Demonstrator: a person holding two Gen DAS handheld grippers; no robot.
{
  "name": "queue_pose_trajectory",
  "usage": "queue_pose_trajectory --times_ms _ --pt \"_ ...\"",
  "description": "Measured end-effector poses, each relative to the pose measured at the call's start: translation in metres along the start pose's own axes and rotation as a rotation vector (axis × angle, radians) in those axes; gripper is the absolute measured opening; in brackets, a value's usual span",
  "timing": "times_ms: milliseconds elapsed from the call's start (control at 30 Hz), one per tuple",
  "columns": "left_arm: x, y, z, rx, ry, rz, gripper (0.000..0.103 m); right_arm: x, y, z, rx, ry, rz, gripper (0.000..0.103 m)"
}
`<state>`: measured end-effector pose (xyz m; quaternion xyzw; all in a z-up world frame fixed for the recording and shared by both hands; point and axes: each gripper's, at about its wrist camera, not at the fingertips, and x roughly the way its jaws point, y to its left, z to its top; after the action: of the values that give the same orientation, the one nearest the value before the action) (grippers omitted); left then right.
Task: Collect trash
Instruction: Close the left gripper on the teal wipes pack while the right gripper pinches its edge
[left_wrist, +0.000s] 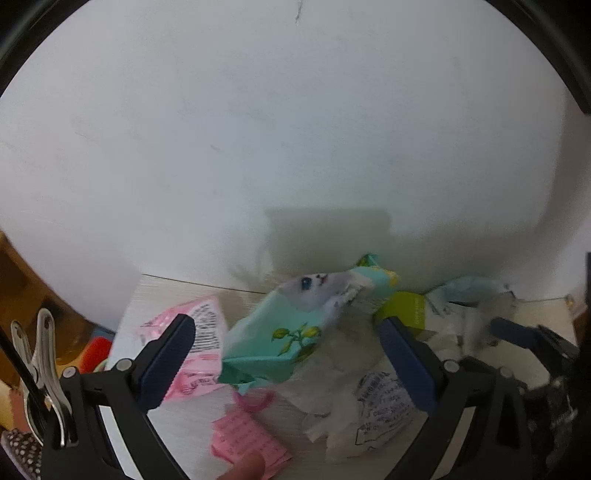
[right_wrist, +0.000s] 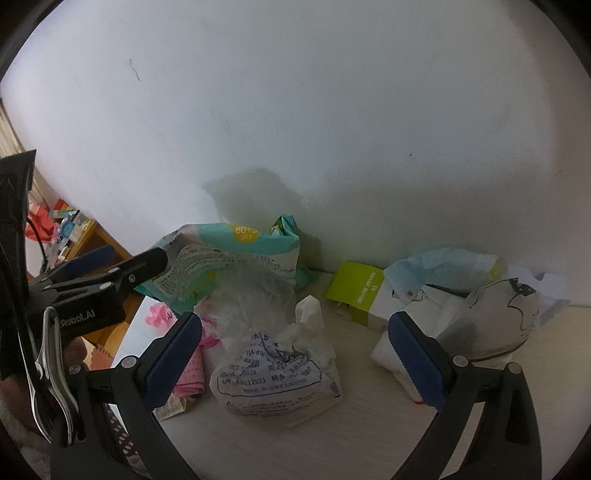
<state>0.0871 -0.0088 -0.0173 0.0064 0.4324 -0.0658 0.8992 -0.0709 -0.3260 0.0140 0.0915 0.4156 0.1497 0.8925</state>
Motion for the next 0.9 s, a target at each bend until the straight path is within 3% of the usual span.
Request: queue_pose_trajectory --times_ms 233,467,500,533,567,667,767,833,900 --pt "0.018 0.01 0.005 0.02 0.019 -0.003 0.092 0.024 -0.006 0.024 0.08 0.054 0.079 0.103" --pt "0.032 0.015 0.004 0.015 0.048 -0.051 0.088 0.069 -0.015 0.053 0.331 0.148 0.122 0.099" --pt "0.034 0.015 0.003 0.014 0.054 -0.054 0.081 0.075 -0.018 0.055 0.368 0.162 0.139 0.096" --pt "0.038 0.016 0.003 0.015 0.071 -0.06 0.066 0.081 -0.022 0.056 0.415 0.18 0.162 0.094" --pt "0.043 0.015 0.002 0.022 0.101 -0.063 0.059 0.089 -0.026 0.057 0.46 0.198 0.187 0.092" --pt "0.043 0.016 -0.001 0.047 0.127 -0.049 0.048 0.111 -0.033 0.059 0.561 0.28 0.212 0.083" --pt "0.038 0.021 -0.004 0.04 0.129 -0.078 0.043 0.123 -0.024 0.059 0.471 0.309 0.1 0.071" --pt "0.032 0.026 -0.007 0.038 0.122 -0.075 0.04 0.126 -0.019 0.052 0.467 0.318 0.121 0.038" --pt "0.022 0.032 -0.007 0.011 0.112 -0.077 0.038 0.125 -0.015 0.048 0.457 0.301 0.124 0.032"
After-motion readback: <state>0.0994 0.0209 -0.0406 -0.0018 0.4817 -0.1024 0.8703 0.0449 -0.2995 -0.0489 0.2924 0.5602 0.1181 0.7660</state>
